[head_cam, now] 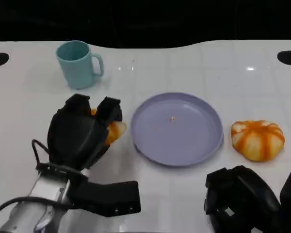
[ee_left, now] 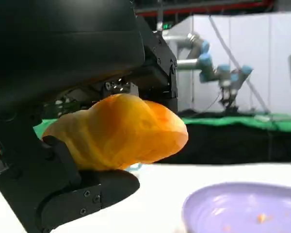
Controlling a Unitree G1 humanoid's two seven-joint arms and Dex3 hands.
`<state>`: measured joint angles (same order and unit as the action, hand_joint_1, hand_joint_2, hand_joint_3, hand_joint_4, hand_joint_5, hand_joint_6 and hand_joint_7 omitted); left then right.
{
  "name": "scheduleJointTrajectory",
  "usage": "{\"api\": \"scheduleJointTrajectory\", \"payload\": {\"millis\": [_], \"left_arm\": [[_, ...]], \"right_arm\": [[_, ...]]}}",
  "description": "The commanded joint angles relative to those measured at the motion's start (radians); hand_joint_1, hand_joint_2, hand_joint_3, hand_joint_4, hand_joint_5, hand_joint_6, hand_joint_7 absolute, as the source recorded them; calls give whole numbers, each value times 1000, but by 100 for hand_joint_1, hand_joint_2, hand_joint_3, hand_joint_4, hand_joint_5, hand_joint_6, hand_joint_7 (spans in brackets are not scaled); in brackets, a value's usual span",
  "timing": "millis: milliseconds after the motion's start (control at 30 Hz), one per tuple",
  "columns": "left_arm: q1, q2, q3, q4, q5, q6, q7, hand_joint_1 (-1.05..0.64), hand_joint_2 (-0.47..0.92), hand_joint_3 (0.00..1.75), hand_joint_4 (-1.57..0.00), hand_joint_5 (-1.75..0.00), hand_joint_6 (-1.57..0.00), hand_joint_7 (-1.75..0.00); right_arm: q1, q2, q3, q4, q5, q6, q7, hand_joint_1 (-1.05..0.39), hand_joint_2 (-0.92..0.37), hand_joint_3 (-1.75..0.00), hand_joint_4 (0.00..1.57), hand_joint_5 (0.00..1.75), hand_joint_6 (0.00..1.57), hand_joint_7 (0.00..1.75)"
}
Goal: Grasp the bread from the table and place it into the plate.
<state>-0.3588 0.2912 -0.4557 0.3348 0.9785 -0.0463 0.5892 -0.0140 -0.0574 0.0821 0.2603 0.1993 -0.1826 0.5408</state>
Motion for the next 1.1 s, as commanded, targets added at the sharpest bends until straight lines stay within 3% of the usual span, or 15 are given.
{"api": "scheduleJointTrajectory", "payload": {"millis": [33,233,500,900,1100], "left_arm": [[-40,17,13,-24,-25,-43,-26,-31,24,137,-97,-175,-70,-175],[-90,-13,8,-5,-61,-109,-56,-34,20,145,-99,-175,-72,-175],[-183,-108,-21,93,-118,-168,-106,-32,19,145,-102,-175,-77,-175],[-375,-277,-107,429,-98,-166,-33,-33,15,156,-110,-175,-84,-175],[-460,-333,-140,603,-108,-190,2,-32,18,152,-112,-175,-82,-175]], "right_arm": [[-1,-7,-3,17,-1,-20,5,-105,-9,-132,154,129,157,102],[-4,-15,0,19,-15,-29,7,-105,-8,-134,154,129,157,100],[14,-12,-2,0,-7,-17,8,-105,-5,-135,154,129,157,100],[23,-8,-4,-10,3,-15,15,-105,-6,-134,155,129,157,101],[24,-7,-4,-11,4,-14,16,-105,-6,-134,156,128,157,99]]}}
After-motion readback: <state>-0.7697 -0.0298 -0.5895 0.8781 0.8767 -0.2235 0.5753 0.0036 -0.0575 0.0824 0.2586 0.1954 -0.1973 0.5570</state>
